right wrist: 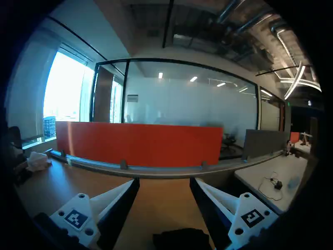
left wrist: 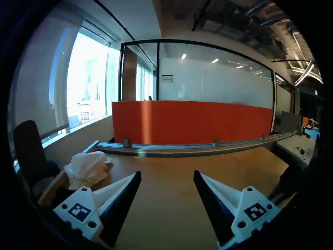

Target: Fold towel

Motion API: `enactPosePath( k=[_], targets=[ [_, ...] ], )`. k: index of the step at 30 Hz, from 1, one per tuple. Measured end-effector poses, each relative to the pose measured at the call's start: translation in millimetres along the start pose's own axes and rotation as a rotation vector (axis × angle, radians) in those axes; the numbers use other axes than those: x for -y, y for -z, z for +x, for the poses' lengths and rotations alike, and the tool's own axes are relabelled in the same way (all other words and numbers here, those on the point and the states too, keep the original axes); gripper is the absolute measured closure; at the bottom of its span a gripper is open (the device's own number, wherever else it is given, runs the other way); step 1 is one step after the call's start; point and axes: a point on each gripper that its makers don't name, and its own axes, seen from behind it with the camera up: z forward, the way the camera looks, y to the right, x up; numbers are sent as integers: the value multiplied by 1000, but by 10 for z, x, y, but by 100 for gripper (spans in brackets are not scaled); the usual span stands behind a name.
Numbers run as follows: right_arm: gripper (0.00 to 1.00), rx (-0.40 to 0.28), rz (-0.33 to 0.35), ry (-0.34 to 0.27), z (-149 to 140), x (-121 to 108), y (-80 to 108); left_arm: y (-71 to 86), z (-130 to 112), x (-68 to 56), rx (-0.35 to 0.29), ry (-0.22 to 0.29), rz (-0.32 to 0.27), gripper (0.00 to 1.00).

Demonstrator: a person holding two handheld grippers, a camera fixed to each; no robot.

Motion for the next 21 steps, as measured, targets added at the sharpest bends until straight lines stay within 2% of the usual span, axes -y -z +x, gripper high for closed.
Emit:
enactPosePath(
  k=[13,21],
  targets=[
    [7,-31,47,-30,133,513,-62,-111,304,-13,-83,8,-22,7],
    [7,-57,82,-46,260,863,-78,-123,383,-44,-108,19,-33,7]
  ],
)
